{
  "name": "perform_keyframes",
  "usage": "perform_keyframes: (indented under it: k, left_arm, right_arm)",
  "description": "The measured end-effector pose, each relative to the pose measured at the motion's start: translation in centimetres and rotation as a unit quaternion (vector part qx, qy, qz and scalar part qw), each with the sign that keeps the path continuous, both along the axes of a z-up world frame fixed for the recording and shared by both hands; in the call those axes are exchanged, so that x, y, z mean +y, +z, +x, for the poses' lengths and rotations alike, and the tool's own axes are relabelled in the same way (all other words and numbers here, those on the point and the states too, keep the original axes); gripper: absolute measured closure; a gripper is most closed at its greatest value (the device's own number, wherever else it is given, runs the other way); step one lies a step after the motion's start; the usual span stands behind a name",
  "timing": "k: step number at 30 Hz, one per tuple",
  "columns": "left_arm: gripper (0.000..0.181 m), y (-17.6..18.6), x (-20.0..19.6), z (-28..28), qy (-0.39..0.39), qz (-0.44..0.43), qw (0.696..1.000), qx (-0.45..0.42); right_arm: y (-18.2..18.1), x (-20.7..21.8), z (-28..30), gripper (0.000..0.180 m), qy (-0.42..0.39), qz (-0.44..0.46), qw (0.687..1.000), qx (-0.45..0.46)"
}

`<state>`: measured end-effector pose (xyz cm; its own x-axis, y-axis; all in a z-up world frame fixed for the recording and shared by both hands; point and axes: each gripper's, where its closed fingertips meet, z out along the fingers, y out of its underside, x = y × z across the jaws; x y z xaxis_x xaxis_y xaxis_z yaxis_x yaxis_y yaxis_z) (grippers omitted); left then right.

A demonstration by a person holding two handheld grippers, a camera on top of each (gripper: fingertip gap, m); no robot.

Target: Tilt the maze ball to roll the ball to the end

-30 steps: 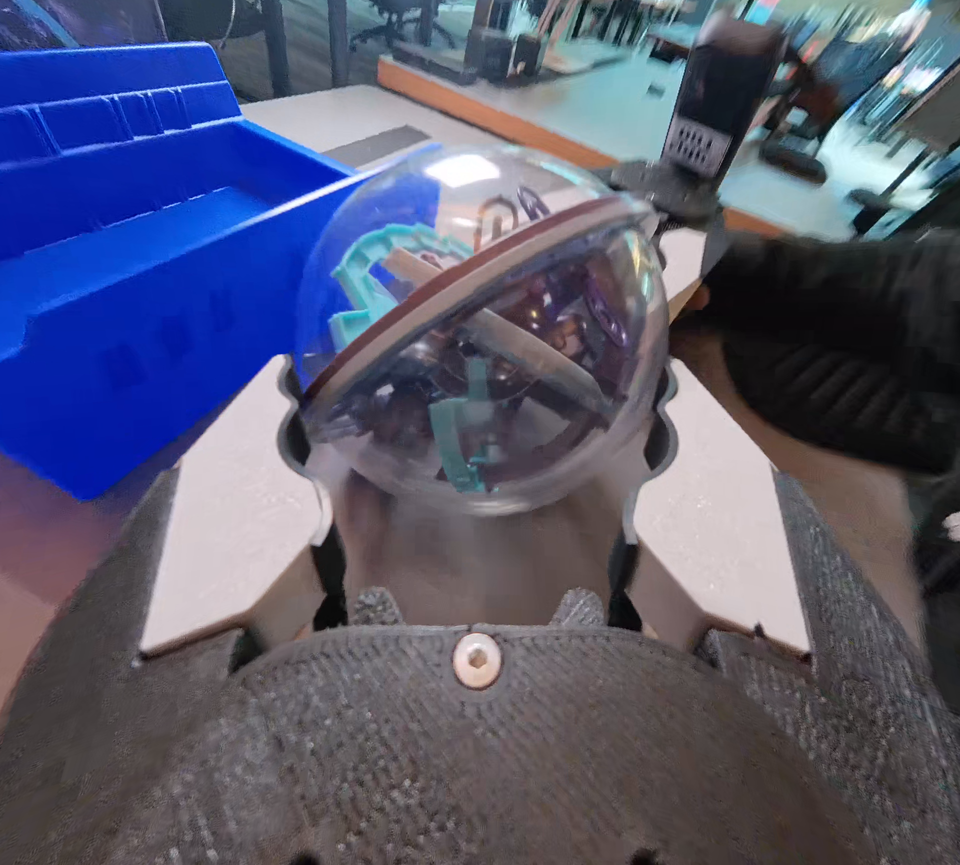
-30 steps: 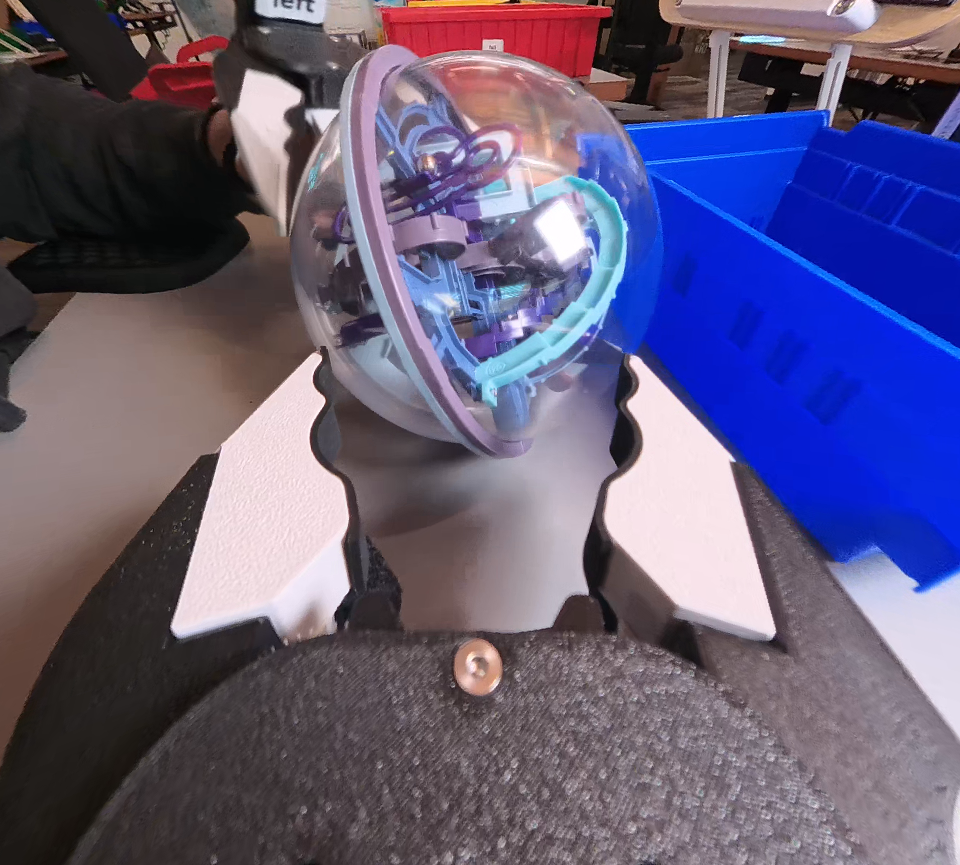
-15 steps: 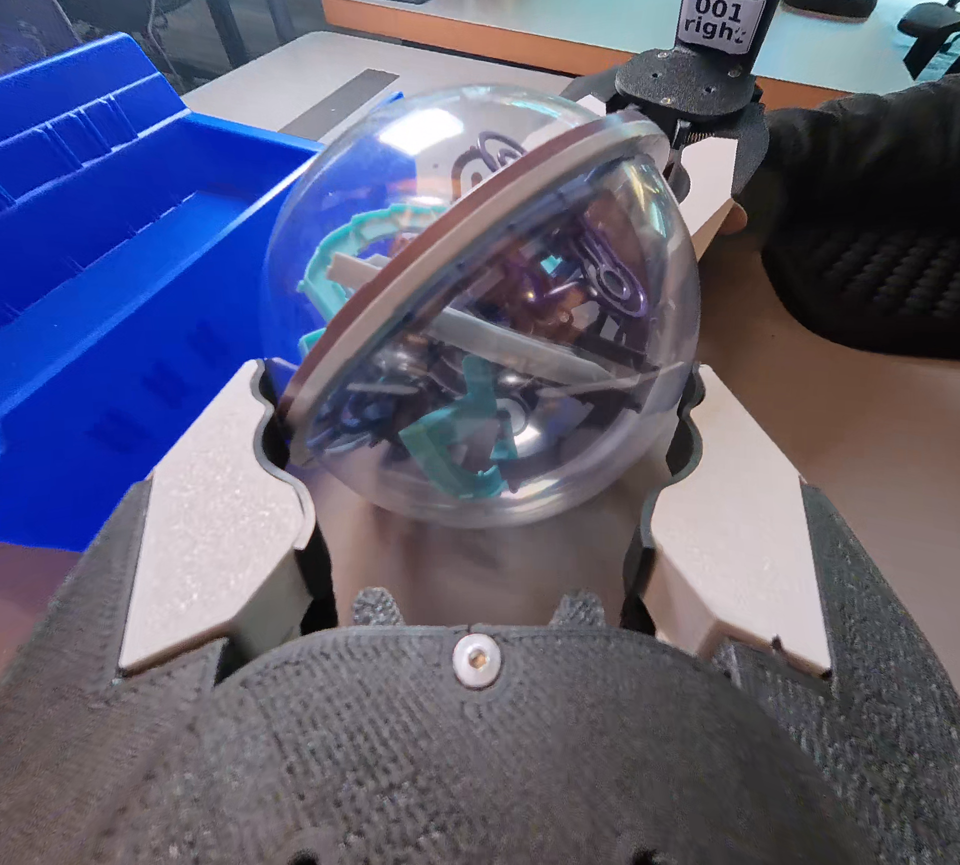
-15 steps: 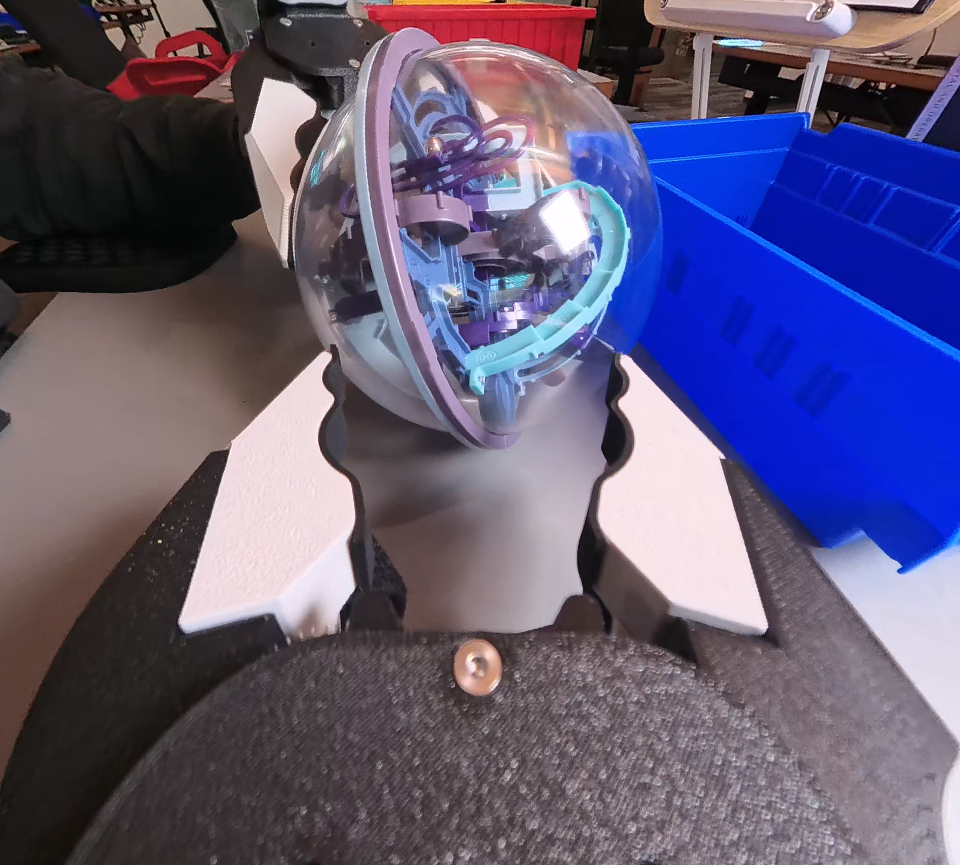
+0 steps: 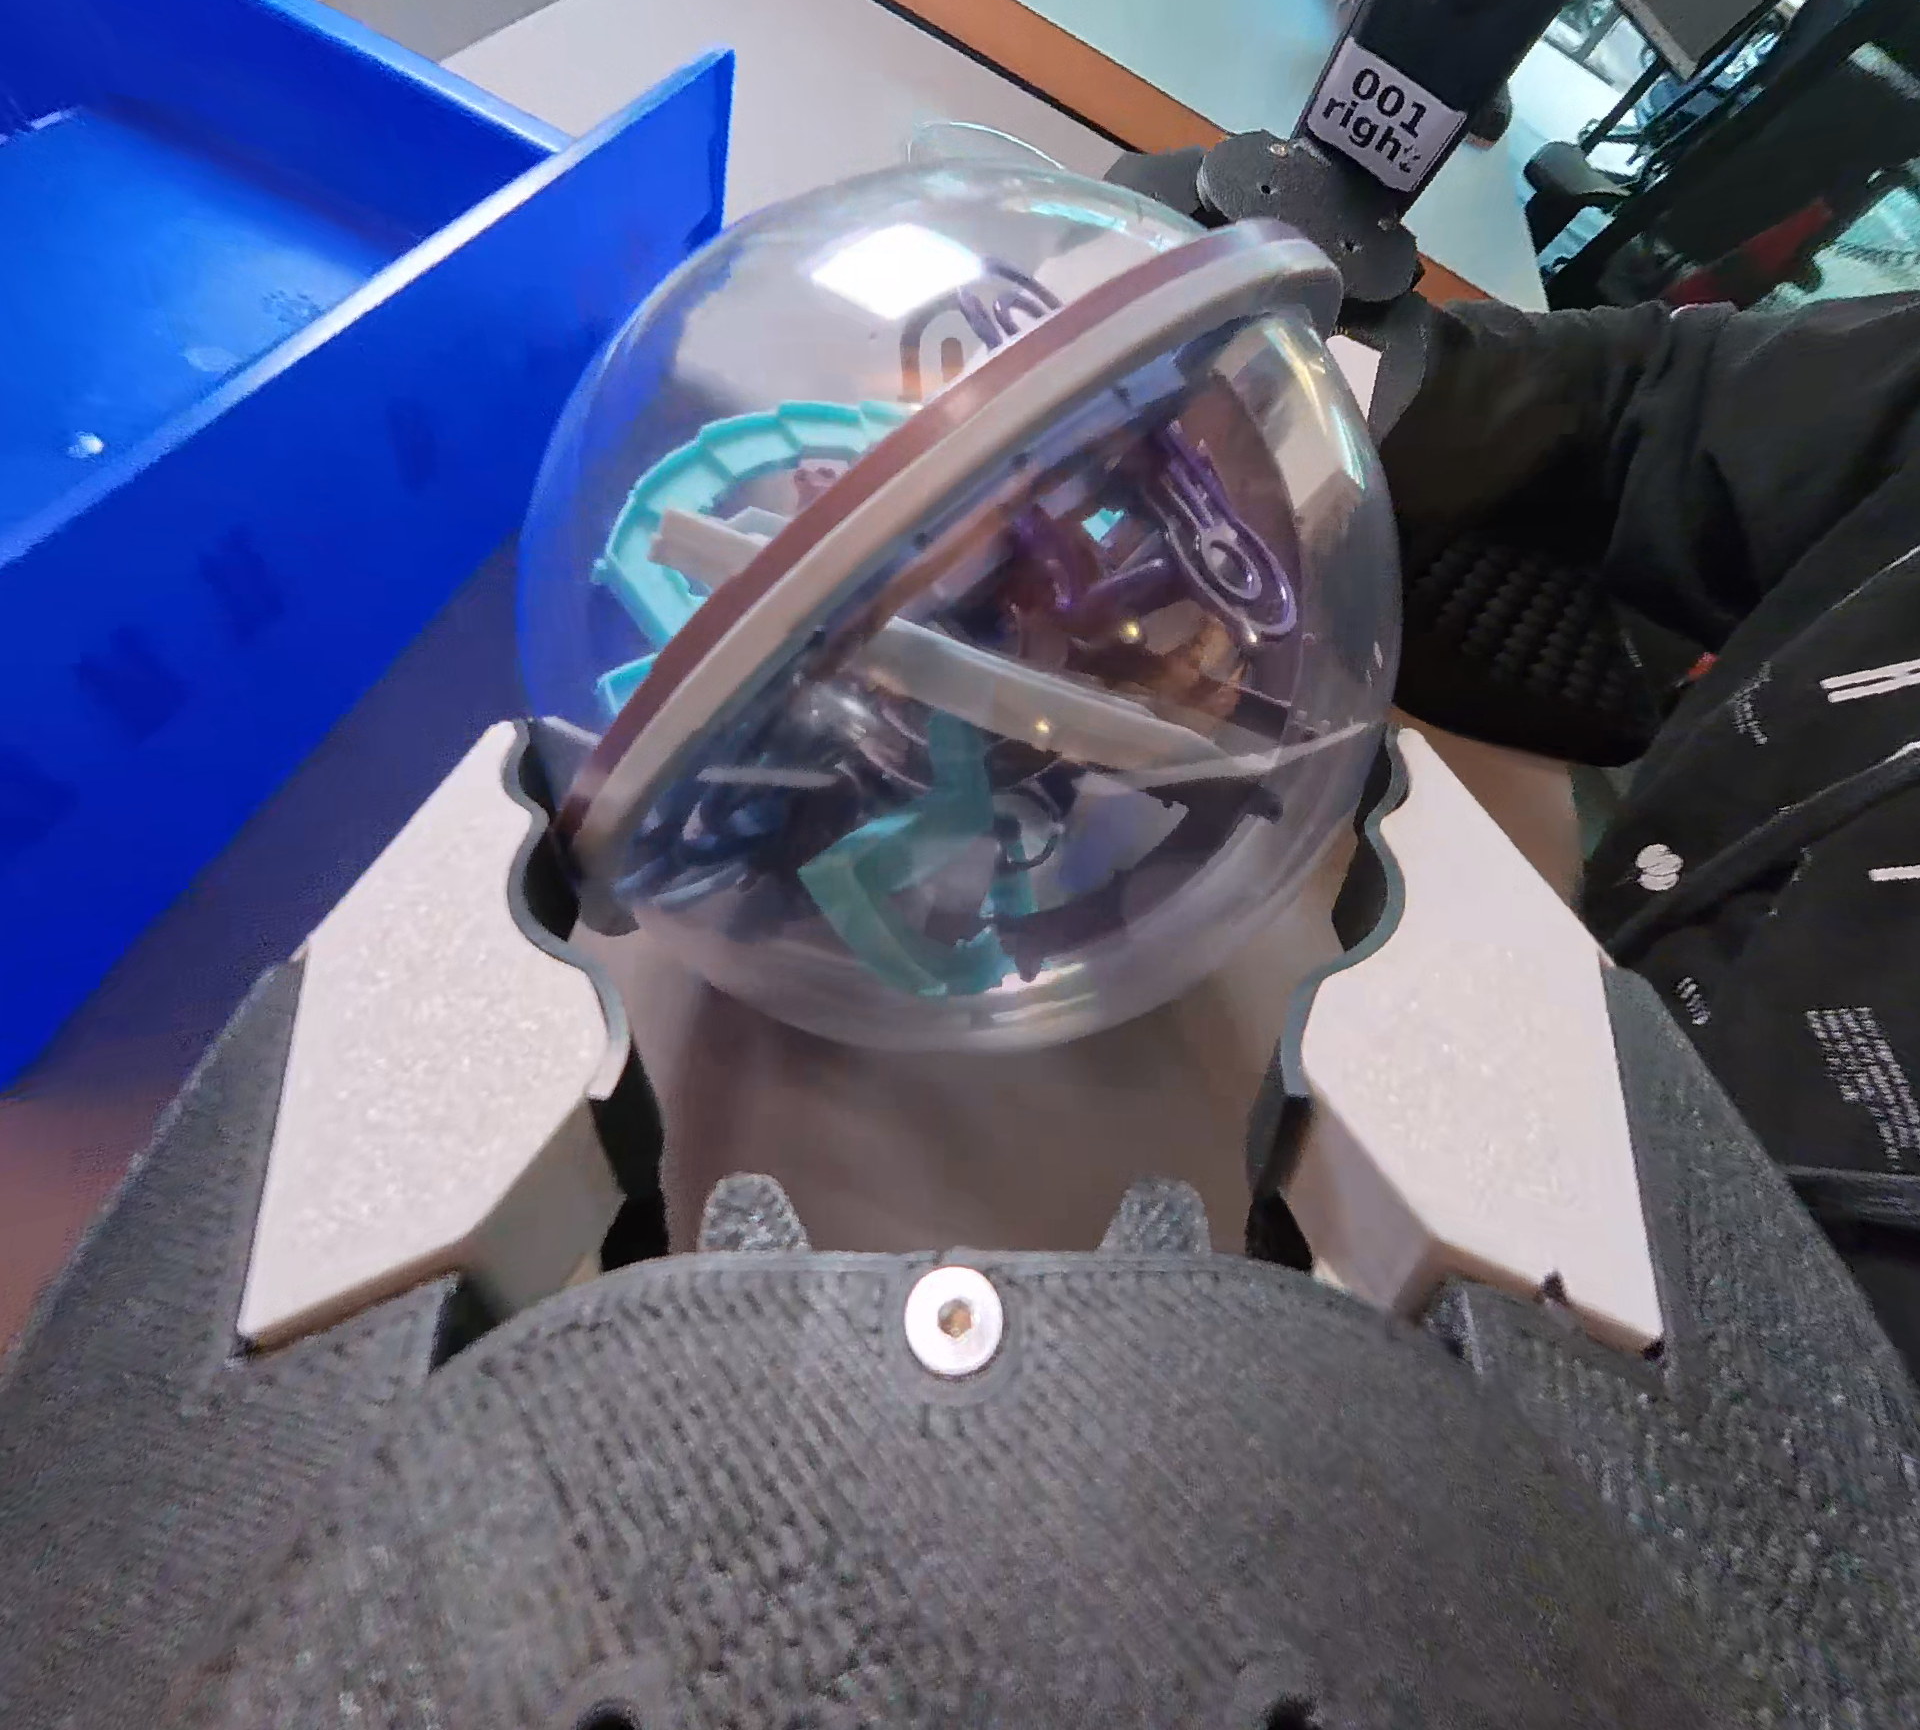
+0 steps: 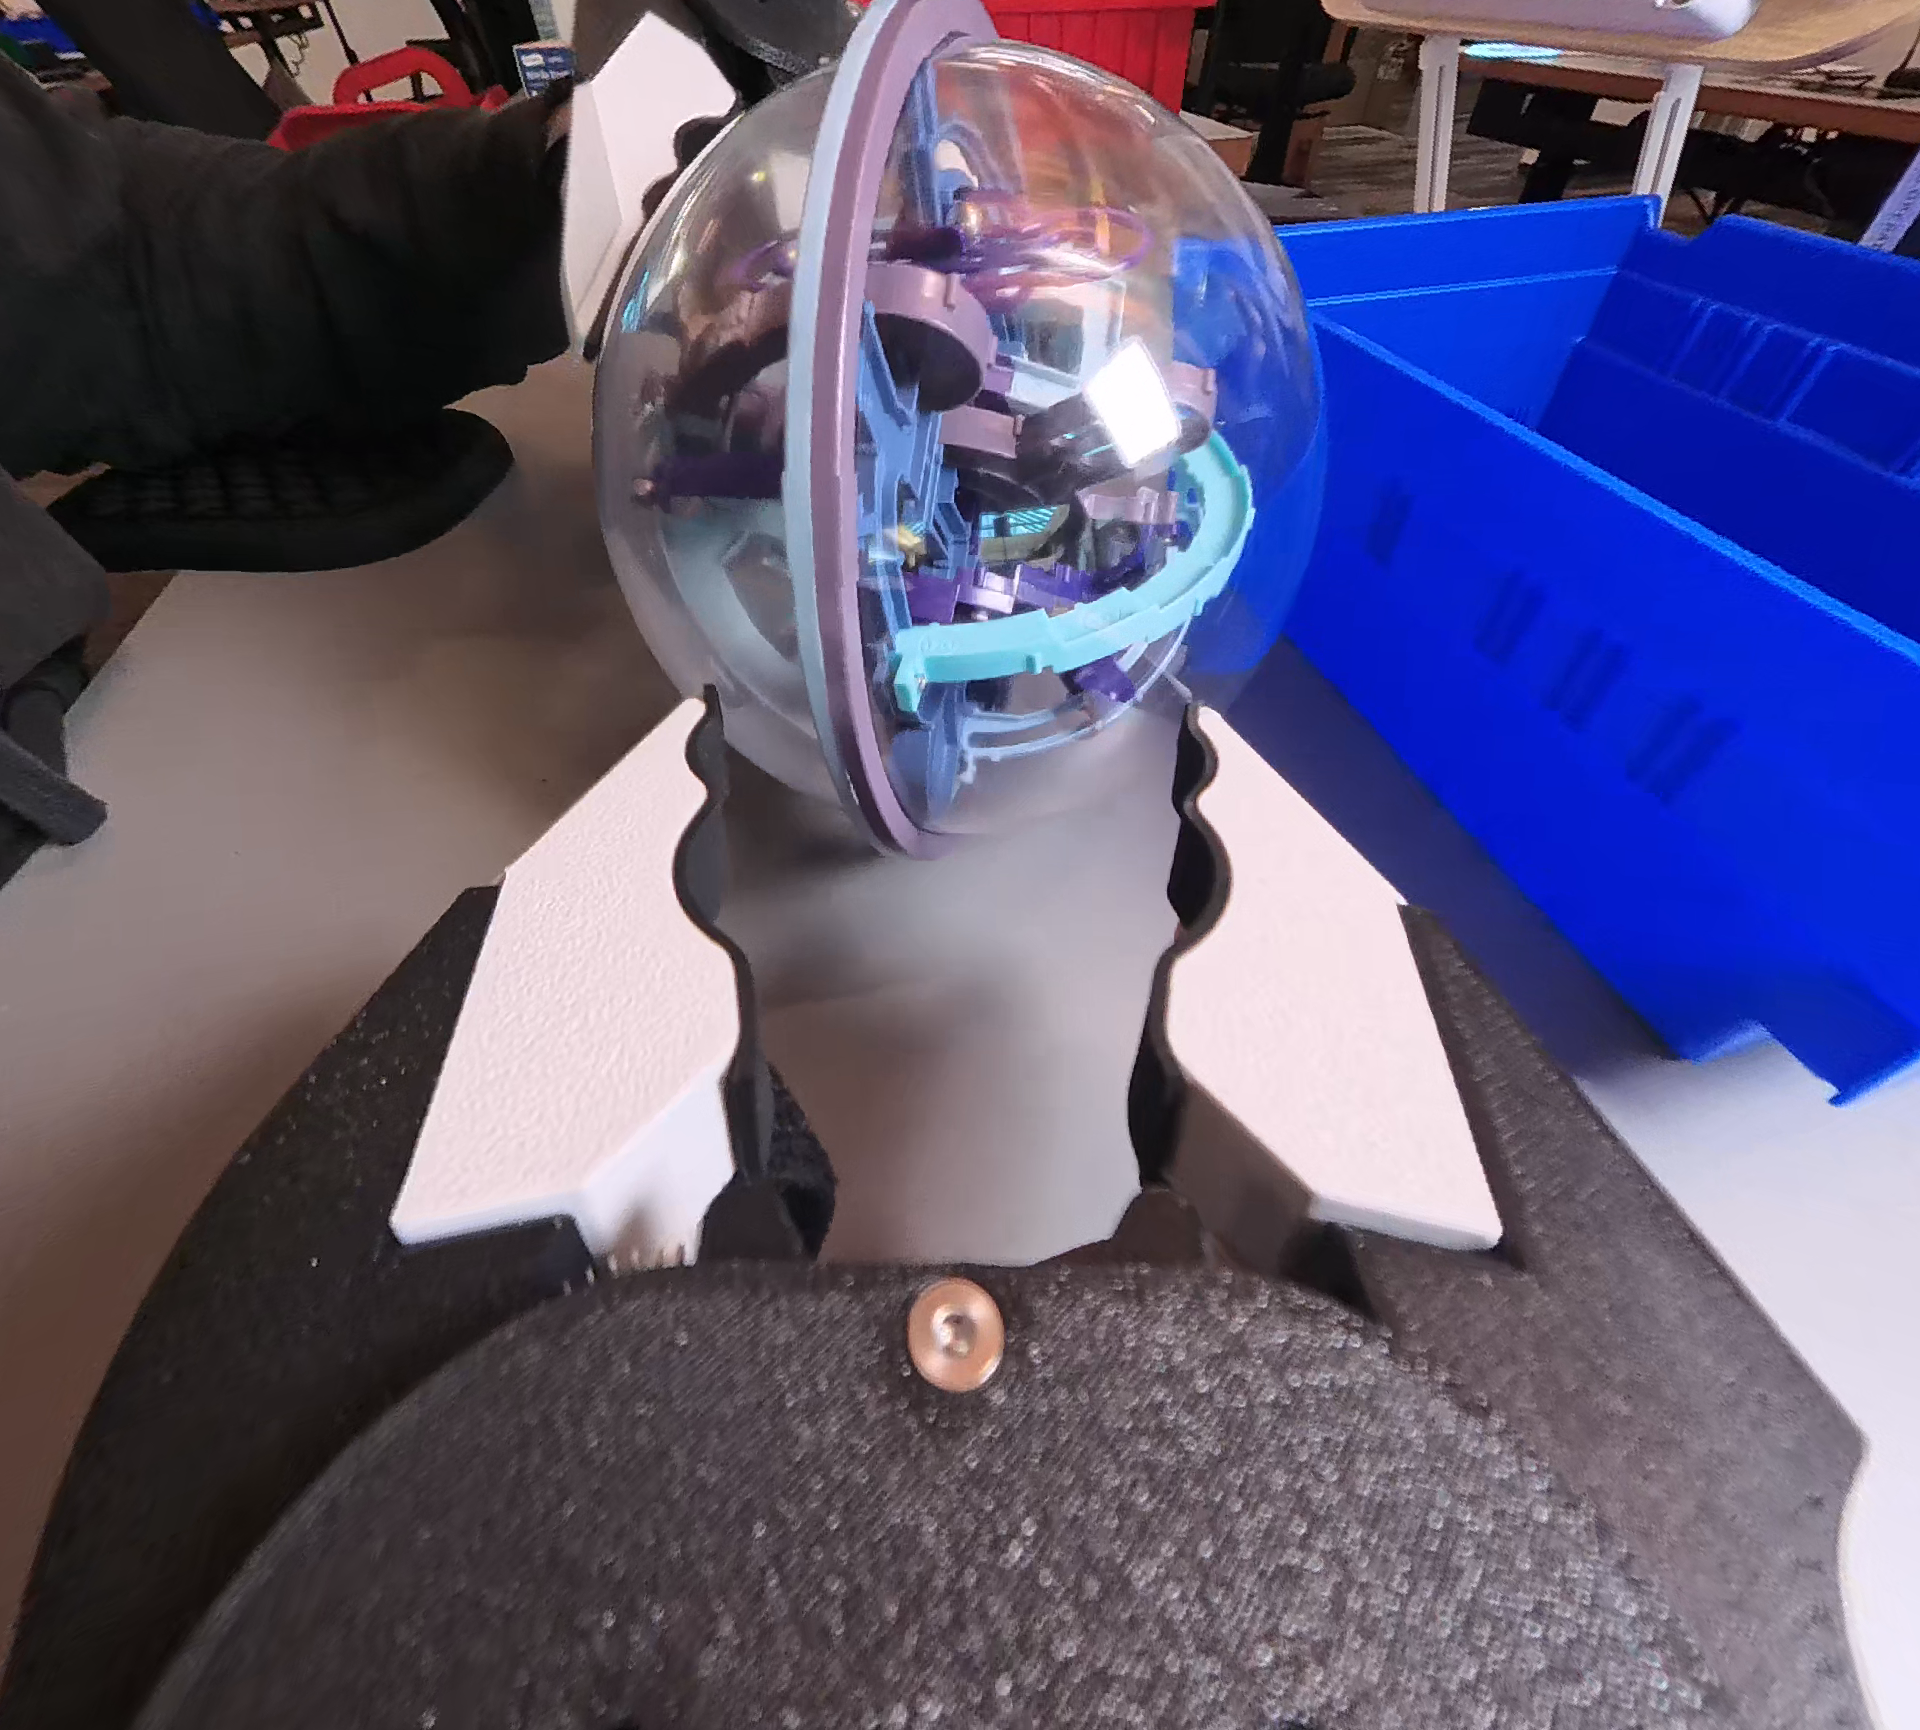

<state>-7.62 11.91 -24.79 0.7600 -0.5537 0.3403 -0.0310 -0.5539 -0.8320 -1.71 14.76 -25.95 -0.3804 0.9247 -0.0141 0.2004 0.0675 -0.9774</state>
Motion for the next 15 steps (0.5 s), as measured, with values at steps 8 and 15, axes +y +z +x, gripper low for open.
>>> perform_keyframes:
  k: [8,15]
  left_arm:
    - [0.032,0.2,-0.1,0.2,-0.004,0.003,1.000,0.002]
    - [0.032,0.4,-1.4,0.2,-0.021,-0.009,1.000,0.002]
  right_arm:
    - [-0.6,-0.3,0.2,0.098,-0.002,0.023,1.000,-0.006]
    - [-1.0,-1.6,0.5,0.111,0.020,0.024,0.999,-0.017]
